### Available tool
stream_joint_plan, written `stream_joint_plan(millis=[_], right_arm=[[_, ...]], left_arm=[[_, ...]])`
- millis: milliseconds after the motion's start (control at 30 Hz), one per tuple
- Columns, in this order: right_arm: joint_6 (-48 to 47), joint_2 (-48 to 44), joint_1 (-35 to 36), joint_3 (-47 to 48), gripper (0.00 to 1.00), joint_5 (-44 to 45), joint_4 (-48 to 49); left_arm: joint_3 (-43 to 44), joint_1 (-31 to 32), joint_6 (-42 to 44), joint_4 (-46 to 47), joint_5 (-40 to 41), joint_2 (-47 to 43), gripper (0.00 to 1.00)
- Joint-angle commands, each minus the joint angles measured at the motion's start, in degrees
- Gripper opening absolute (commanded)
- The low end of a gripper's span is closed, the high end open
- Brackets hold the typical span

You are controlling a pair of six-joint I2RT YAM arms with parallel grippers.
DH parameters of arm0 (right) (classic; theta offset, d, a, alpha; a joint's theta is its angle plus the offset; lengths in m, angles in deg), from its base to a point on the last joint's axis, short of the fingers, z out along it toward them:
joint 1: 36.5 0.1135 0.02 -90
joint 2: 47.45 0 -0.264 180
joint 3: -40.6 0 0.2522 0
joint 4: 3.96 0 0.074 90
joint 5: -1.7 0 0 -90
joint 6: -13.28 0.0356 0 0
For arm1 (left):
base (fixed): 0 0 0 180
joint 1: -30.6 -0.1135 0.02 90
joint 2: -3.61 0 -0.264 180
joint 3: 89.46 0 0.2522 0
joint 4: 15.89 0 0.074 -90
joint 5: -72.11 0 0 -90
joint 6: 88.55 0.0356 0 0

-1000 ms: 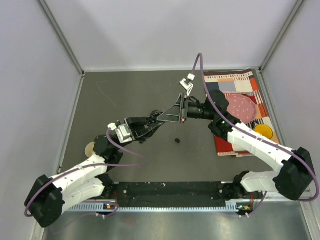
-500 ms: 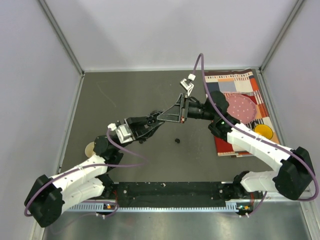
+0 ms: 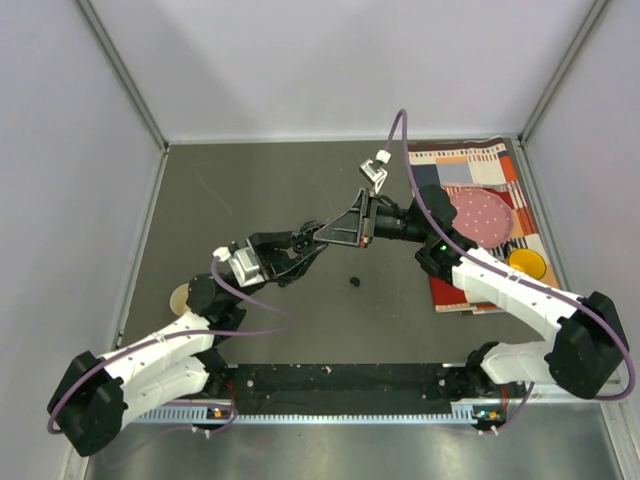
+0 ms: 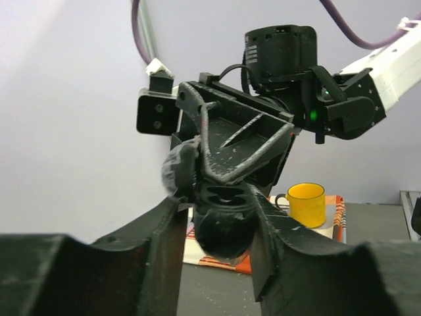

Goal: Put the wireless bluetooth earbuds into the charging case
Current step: Open the charging case.

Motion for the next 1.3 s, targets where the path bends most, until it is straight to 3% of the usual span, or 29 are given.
stream_joint_plan(millis=[0,233,367,433,500,767,933,1067,1267], right_arm=[[0.2,-0.5,0.1,0.6,0.0,-1.9,5.2],[0.4,-0.6,0.0,0.7,0.0,-2.0,5.2],[0.6,-0.4,0.0,0.6,0.0,-1.9,5.8],[1.3,0.0,0.0,0.5,0.0,-2.0,6.7],[1.5,0.2,-0.1,0.4,0.0,-2.1,6.9],[1.0,0.1,-0.1,0.1,0.0,-1.4,5.7],[-0.4,0.1,0.0,0.4,0.0,-1.0,3.8],[-1.0,-0.2,0.0,0.4,0.0,-0.6,2.8],[-1.7,-0.4,0.0,0.8,0.0,-0.5,1.7]], left_arm=[[-0.8,-0.5,-1.0,2.8,4.8,-1.0,0.47],[-0.9,-0.5,-1.2,3.0,5.3,-1.3,0.48],[-1.0,-0.5,-1.5,3.1,4.9,-1.1,0.4],[-1.1,-0.5,-1.5,3.6,4.8,-1.1,0.28],[-1.3,-0.5,-1.5,4.2,5.2,-0.8,0.25],[-1.0,-0.5,-1.7,4.9,5.1,-0.6,0.33],[-1.0,-0.5,-1.8,4.9,4.8,-0.6,0.26],[-0.9,-0.5,-1.7,4.5,4.6,-0.4,0.35],[-0.8,-0.5,-1.5,4.1,3.9,-0.1,0.37]])
